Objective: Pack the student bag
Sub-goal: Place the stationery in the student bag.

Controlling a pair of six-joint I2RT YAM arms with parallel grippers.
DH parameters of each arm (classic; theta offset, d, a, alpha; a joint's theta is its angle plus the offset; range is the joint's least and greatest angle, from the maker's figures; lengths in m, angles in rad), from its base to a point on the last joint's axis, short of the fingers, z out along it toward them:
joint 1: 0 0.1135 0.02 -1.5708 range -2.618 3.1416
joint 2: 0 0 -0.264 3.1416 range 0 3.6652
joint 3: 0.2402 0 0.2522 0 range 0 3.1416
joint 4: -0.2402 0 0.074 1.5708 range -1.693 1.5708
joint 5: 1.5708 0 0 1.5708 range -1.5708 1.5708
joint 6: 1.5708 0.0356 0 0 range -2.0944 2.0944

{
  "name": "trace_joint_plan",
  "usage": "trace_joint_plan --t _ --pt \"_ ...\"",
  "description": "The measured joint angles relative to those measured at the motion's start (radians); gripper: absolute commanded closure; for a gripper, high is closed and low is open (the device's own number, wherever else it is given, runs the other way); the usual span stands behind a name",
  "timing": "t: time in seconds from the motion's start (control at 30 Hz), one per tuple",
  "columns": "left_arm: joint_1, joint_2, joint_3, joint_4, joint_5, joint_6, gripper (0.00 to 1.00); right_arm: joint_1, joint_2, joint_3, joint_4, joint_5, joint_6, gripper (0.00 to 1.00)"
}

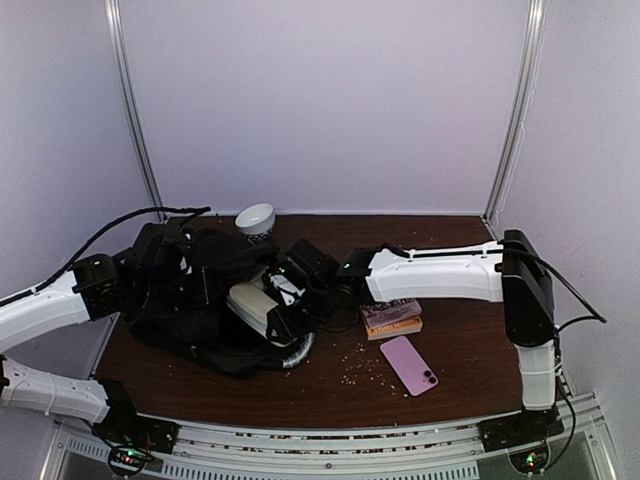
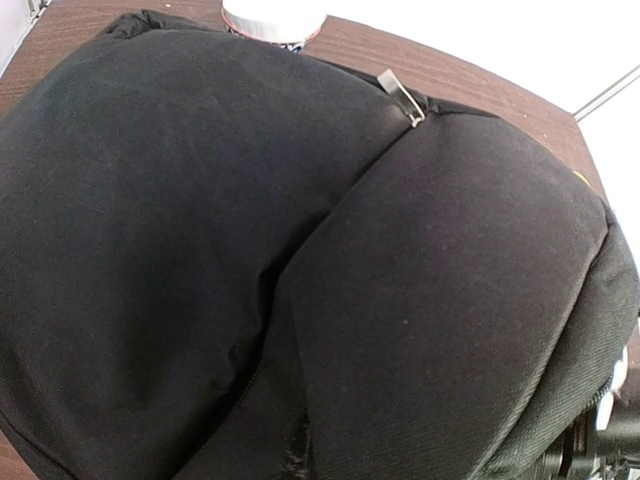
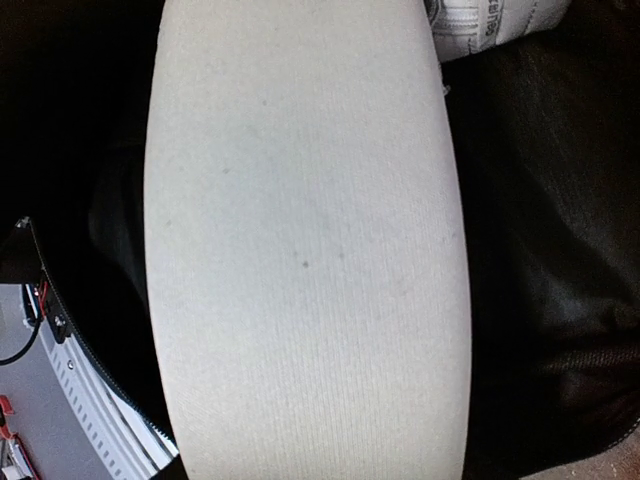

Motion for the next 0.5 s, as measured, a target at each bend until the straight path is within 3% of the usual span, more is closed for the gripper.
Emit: trace_joint_plan --t 0.5 --pt "0.000 0.029 -0.019 0.063 0.053 -0.050 1.00 0.074 0.220 0.246 -0.002 -0.077 -0.032 0.42"
